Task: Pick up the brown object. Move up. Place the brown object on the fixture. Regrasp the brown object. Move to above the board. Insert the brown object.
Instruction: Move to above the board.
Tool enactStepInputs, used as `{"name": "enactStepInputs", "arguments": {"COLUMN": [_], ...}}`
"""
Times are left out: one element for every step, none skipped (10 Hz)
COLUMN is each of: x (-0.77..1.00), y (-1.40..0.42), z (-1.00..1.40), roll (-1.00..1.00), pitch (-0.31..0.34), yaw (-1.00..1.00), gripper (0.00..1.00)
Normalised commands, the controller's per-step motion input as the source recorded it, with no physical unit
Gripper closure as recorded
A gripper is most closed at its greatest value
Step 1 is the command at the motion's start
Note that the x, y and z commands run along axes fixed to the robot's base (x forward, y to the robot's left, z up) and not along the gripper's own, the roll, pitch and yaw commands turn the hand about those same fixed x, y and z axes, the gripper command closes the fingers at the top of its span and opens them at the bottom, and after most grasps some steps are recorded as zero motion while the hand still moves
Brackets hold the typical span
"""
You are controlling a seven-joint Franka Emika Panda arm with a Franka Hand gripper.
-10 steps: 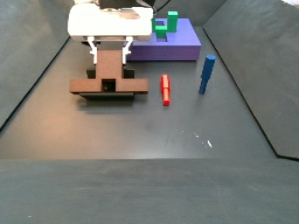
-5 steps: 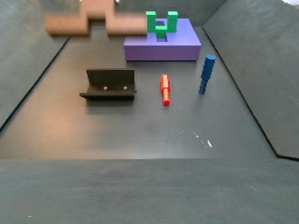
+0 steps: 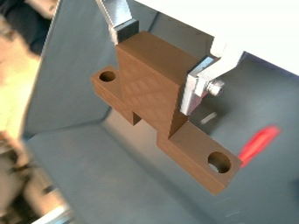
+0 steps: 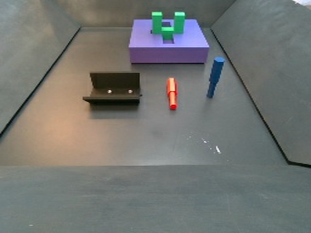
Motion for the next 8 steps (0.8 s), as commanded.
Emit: {"name": "enactStepInputs", "arguments": {"x": [-1.06, -1.07, -1.06, -0.67, -0.49, -0.31, -0.17, -0.12], "y": [-1.4, -1.4, -1.4, -0.84, -0.6, -0.33, -0.14, -0.04], "z": [0.3, 0.28, 0.29, 0.16, 0.11, 0.07, 0.04, 0.02], "roll": [-1.0, -1.0, -1.0, -1.0, -1.0, -1.0, -1.0, -1.0], "pitch": [0.059, 0.06, 0.06, 0.059, 0.055, 0.054, 0.039, 0.027], "yaw": [-0.02, -0.02, -0.01, 0.0, 0.0, 0.0, 0.0, 0.0], "gripper": [1.0, 1.0, 1.0, 1.0, 1.0, 1.0, 1.0, 1.0]}}
